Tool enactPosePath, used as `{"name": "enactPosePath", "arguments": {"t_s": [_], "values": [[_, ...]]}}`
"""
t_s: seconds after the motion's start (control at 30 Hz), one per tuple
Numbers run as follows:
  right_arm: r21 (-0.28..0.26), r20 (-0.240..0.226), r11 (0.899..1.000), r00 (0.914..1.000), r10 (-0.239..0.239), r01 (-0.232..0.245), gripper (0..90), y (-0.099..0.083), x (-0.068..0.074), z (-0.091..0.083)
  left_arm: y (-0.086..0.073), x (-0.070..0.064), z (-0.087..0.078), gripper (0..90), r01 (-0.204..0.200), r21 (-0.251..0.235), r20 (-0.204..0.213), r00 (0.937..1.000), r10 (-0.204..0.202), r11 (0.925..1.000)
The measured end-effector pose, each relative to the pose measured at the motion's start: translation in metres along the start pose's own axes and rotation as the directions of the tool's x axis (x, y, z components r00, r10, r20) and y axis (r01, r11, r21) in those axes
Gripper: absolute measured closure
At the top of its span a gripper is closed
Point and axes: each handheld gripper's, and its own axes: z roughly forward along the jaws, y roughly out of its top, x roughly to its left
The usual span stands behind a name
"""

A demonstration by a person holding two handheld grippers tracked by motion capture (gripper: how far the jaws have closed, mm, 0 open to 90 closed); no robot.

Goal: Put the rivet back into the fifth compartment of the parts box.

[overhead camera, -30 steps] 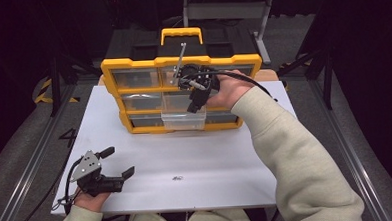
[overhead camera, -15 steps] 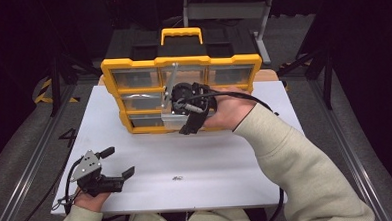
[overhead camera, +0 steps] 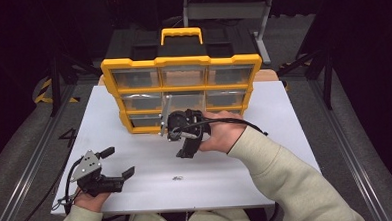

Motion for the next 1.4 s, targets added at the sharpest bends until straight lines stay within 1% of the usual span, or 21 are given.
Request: {"name": "enactPosePath", "arguments": {"t_s": [0.13, 0.23, 0.27, 0.3, 0.5, 0.6, 0.63, 0.73, 0.8, 0.97, 1.0, 1.03, 1.13, 1.17, 1.23, 1.27, 1.4], "values": [[0.010, -0.013, 1.000, 0.9999, 0.002, -0.002, 35.9, -0.002, 0.005, 0.015, 0.000, 0.000, 0.000, 3.4, 0.000, 0.000, 0.000, 1.0000, 0.000, 1.0000], [0.016, -0.021, 1.000, 0.9998, 0.001, 0.000, 35.7, -0.002, 0.006, 0.021, 0.000, 0.000, 0.000, 3.4, 0.000, 0.000, 0.001, 1.0000, 0.000, 1.0000], [0.022, -0.030, 1.000, 0.9995, 0.001, -0.001, 35.4, -0.003, 0.007, 0.030, 0.000, 0.000, 0.000, 3.4, -0.001, 0.000, 0.000, 1.0000, 0.001, 1.0000], [0.027, -0.038, 1.000, 0.9993, 0.005, -0.004, 35.4, -0.004, 0.009, 0.035, 0.000, 0.000, 0.000, 3.4, 0.000, -0.001, 0.000, 1.0000, 0.000, 1.0000], [0.052, -0.066, 0.999, 0.9978, 0.003, 0.000, 35.2, -0.006, 0.014, 0.058, 0.000, 0.000, 0.000, 3.4, -0.001, 0.000, 0.001, 1.0000, 0.001, 1.0000], [0.053, -0.078, 0.999, 0.9969, -0.004, 0.008, 35.2, -0.007, 0.015, 0.069, 0.000, 0.000, 0.000, 3.4, 0.000, 0.000, 0.001, 1.0000, 0.000, 1.0000], [0.059, -0.077, 0.998, 0.9970, -0.007, 0.012, 35.2, -0.007, 0.015, 0.070, 0.000, 0.000, 0.000, 3.4, 0.000, 0.000, 0.001, 1.0000, 0.000, 1.0000], [0.067, -0.084, 0.998, 0.9965, 0.007, -0.002, 35.2, -0.007, 0.018, 0.080, 0.000, 0.000, 0.000, 3.4, -0.001, 0.000, 0.001, 1.0000, 0.001, 1.0000], [0.079, -0.087, 0.997, 0.9962, 0.005, 0.001, 35.3, -0.007, 0.019, 0.086, 0.000, 0.000, 0.000, 3.4, 0.000, 0.000, 0.001, 1.0000, 0.000, 1.0000], [0.100, -0.111, 0.995, 0.9938, 0.005, 0.006, 35.3, -0.007, 0.022, 0.103, 0.000, 0.000, 0.000, 3.4, -0.001, 0.000, 0.001, 1.0000, 0.001, 1.0000], [0.096, -0.115, 0.995, 0.9934, 0.009, 0.002, 35.4, -0.007, 0.023, 0.105, 0.000, 0.000, 0.000, 3.4, -0.001, 0.000, 0.001, 1.0000, 0.001, 1.0000], [0.107, -0.121, 0.994, 0.9926, 0.007, 0.006, 35.6, -0.007, 0.024, 0.109, 0.000, 0.000, 0.000, 3.4, 0.000, 0.000, 0.001, 1.0000, 0.000, 1.0000], [0.117, -0.126, 0.993, 0.9920, 0.005, 0.010, 35.9, -0.007, 0.025, 0.117, 0.000, 0.000, 0.000, 3.4, 0.001, 0.002, 0.001, 1.0000, -0.001, 1.0000], [0.117, -0.126, 0.993, 0.9920, 0.005, 0.010, 35.9, -0.007, 0.025, 0.117, 0.000, 0.000, 0.000, 3.4, 0.002, 0.001, 0.002, 1.0000, -0.002, 1.0000], [0.135, -0.126, 0.991, 0.9920, 0.001, 0.016, 37.1, -0.006, 0.025, 0.123, 0.000, 0.000, 0.000, 3.4, 0.004, 0.001, 0.003, 1.0000, -0.004, 1.0000], [0.135, -0.126, 0.991, 0.9920, 0.001, 0.016, 37.1, -0.006, 0.025, 0.123, 0.000, 0.000, 0.000, 3.4, 0.004, 0.001, 0.003, 1.0000, -0.004, 1.0000], [0.146, -0.137, 0.989, 0.9905, 0.001, 0.019, 39.6, -0.007, 0.026, 0.132, 0.000, 0.000, -0.001, 3.4, 0.005, 0.002, 0.002, 1.0000, -0.005, 1.0000]]}}
